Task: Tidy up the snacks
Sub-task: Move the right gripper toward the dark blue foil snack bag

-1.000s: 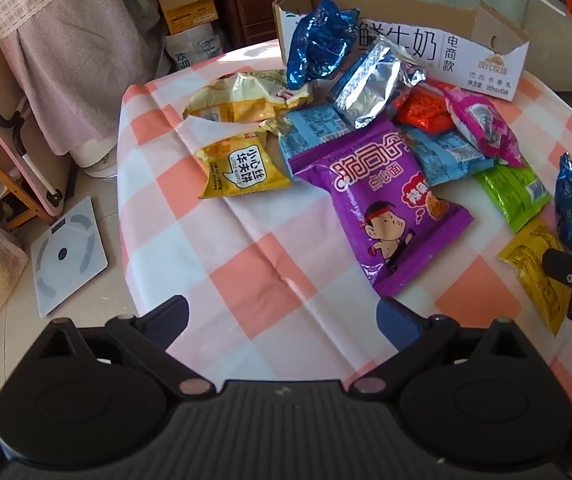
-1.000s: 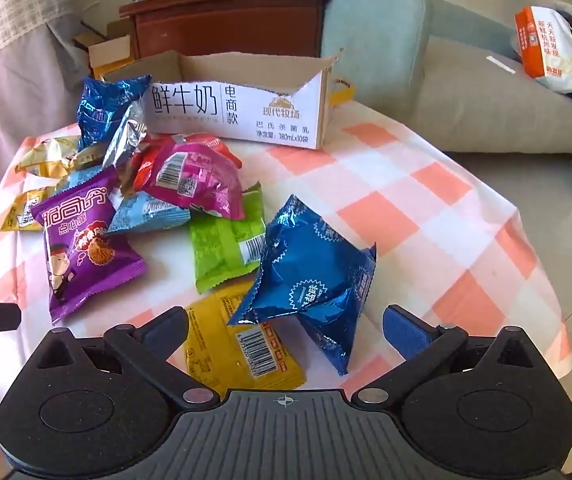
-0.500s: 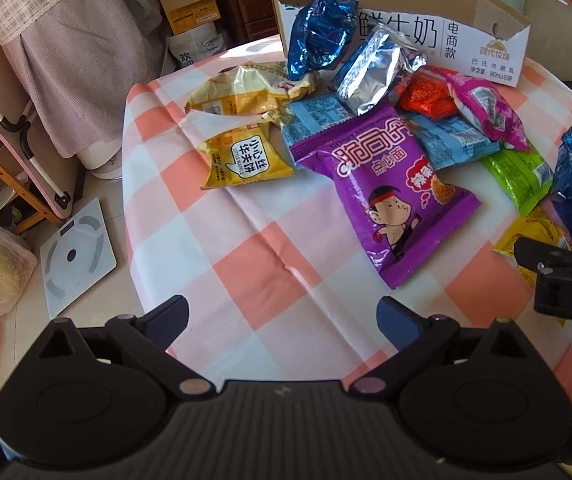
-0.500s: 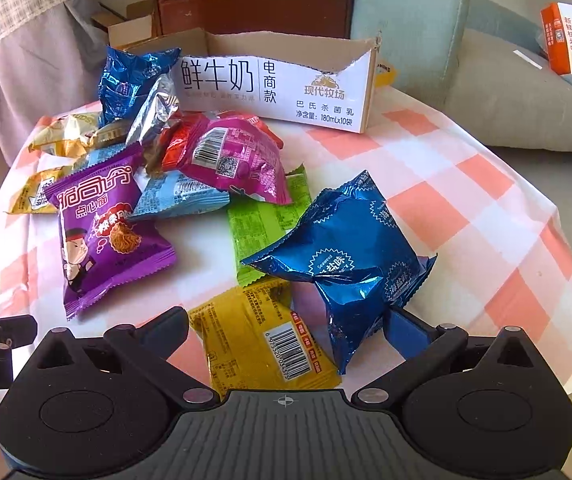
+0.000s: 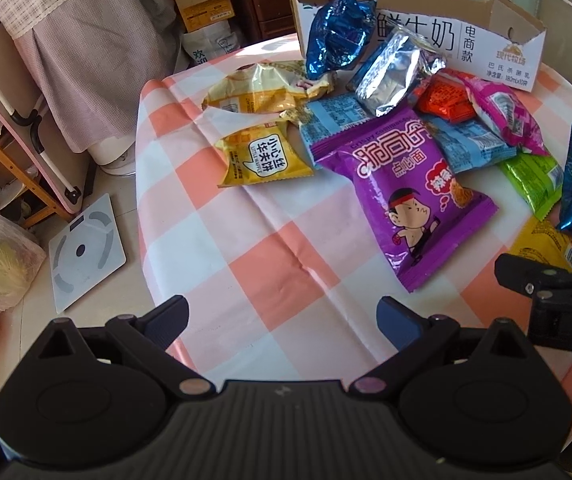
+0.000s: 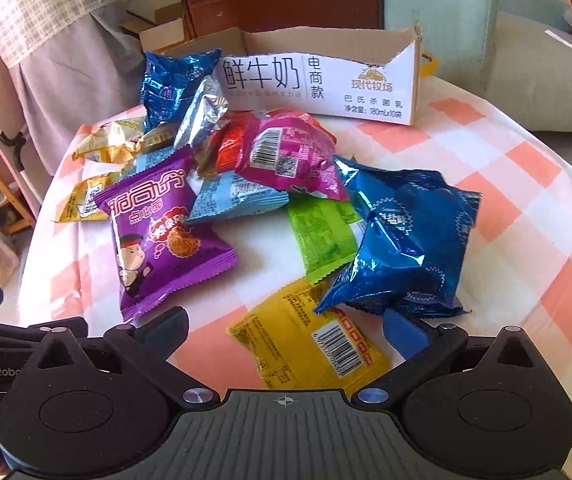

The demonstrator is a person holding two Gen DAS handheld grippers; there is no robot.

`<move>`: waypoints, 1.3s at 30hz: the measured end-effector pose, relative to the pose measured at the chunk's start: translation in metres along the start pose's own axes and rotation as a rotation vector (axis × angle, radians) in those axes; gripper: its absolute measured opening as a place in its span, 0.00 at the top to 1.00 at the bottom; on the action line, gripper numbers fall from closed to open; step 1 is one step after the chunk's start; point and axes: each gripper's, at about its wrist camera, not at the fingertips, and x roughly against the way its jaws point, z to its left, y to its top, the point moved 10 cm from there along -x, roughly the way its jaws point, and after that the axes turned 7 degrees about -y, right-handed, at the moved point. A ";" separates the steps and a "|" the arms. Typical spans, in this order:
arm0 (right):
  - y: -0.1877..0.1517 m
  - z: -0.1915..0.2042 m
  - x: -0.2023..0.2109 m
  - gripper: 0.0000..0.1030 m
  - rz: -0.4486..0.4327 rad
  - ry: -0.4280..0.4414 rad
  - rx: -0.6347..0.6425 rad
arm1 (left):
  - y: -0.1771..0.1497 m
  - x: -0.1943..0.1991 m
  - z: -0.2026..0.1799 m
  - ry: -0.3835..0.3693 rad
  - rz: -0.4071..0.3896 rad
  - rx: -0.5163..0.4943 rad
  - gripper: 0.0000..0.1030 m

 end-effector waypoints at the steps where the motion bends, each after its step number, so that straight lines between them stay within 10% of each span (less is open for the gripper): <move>1: 0.000 0.006 0.001 0.00 -0.004 0.010 0.014 | 0.000 -0.001 0.003 0.004 0.003 0.010 0.03; 10: 0.006 0.026 0.033 0.00 -0.048 0.034 0.141 | -0.006 -0.003 0.005 0.003 0.007 0.017 0.03; 25: 0.043 -0.052 0.037 0.00 -0.024 -0.002 0.258 | -0.031 -0.003 -0.106 -0.222 0.059 0.074 0.03; 39: 0.041 -0.066 -0.012 0.00 0.117 -0.022 0.213 | -0.011 -0.017 -0.144 -0.157 -0.001 0.057 0.00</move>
